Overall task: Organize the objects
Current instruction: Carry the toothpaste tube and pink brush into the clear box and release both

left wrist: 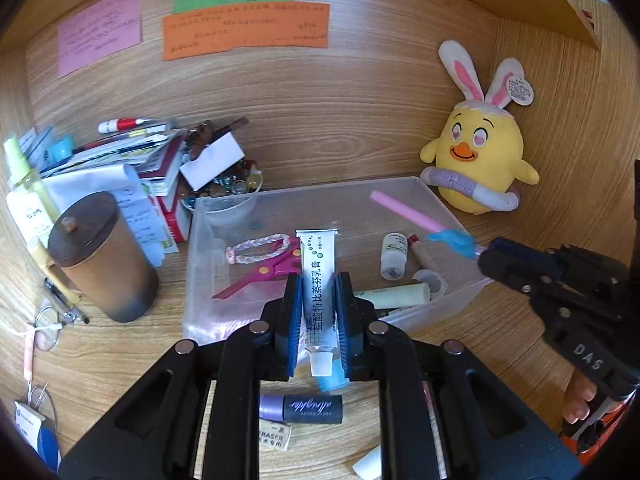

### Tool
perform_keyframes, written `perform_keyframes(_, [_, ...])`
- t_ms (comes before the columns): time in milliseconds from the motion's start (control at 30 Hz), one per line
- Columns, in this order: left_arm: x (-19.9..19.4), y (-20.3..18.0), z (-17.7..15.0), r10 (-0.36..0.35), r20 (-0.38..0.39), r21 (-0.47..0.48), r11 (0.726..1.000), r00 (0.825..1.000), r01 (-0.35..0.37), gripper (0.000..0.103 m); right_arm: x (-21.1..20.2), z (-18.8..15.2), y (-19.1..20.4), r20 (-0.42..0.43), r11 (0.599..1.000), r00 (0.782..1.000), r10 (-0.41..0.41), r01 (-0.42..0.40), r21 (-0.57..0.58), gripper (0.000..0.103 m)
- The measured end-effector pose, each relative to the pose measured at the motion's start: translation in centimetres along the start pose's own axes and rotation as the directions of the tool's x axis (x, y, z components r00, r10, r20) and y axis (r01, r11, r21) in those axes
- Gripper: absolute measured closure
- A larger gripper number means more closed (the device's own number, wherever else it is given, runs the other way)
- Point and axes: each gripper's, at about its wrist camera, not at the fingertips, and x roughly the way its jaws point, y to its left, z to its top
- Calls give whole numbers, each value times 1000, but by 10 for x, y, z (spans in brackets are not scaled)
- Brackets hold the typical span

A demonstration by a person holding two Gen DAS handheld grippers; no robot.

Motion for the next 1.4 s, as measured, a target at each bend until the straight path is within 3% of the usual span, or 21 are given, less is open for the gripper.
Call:
perform_keyframes(267, [27,-12,10,-29,-58,37,999,998,31,87,38,0,-10,-76,1000,997,0,1,21,89])
perform_keyframes(567, [41,-15,12,-39,-88,53,998,995,44,86,53,-1,-14,-120,999,993,-19,22,26,89])
perform_keyframes(767, [33,-12,12,-42,-63,38,998,997,44,63,43,-1,-14,-113,999,993,-15,19,32,87])
perform_keyframes(1000, [5,-7,10,-10,13,42,999,1000,9,37,22,-1,-7,-80,1000,997,-10,11,16,70])
perform_keyframes(1133, [-13,-2,5,13,50,35,999,999,-15,15,8,-5,1,-62,1000,998,-11,11,-2,58])
perform_keyframes(1400, [-32,19,-20,62,34,25,998,998,-63,3,-9,-21,19,-55,1000,998,7,-8,-19,34])
